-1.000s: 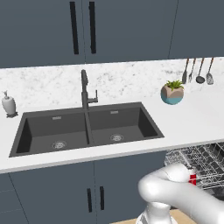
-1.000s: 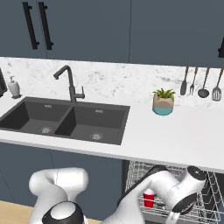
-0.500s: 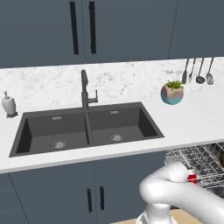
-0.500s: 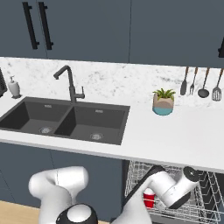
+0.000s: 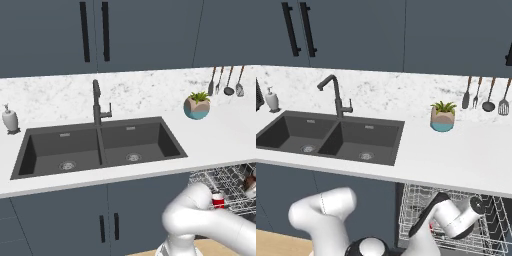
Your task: Pick up the cup and bowl from the counter, place them in the dishwasher, and close the dishwasher door.
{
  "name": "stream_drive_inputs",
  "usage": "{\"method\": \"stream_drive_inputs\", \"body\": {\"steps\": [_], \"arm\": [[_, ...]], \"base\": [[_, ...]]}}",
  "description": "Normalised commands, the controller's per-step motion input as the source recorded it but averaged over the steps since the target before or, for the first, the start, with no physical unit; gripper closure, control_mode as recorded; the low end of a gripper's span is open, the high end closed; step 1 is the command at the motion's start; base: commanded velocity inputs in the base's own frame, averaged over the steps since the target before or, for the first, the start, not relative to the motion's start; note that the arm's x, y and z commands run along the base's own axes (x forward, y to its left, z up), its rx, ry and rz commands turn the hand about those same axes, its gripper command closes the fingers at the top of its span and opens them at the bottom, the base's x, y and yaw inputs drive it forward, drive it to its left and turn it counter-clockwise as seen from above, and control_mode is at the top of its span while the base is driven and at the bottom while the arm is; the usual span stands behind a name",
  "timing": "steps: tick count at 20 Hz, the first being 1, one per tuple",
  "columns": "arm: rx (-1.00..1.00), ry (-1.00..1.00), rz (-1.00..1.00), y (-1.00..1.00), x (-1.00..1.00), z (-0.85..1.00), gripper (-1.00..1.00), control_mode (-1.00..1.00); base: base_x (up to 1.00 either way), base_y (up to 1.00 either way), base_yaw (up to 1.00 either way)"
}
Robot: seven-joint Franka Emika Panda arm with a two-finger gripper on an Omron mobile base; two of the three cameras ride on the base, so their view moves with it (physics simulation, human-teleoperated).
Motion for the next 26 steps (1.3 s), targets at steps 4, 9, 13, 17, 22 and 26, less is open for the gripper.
{"method": "stream_drive_inputs", "body": {"steps": [4,9,13,17,22,26], "arm": [[0.15,0.0,-0.29,0.0,0.59,-0.64,1.0,-1.0],[0.16,-0.01,-0.25,0.0,0.61,-0.6,1.0,-1.0],[0.14,-0.06,-0.21,0.0,0.73,-0.35,1.0,-1.0],[0.13,-0.1,-0.13,-0.16,0.6,-0.39,1.0,-1.0],[0.1,-0.07,-0.07,-0.31,0.23,-0.72,1.0,-1.0],[0.11,-0.05,-0.03,-0.25,0.0,-0.8,1.0,-1.0]], "base": [[0.0,0.0,0.0],[0.0,0.0,0.0],[0.0,0.0,0.0],[0.0,0.0,0.0],[0.0,0.0,0.0],[0.0,0.0,0.0]]}}
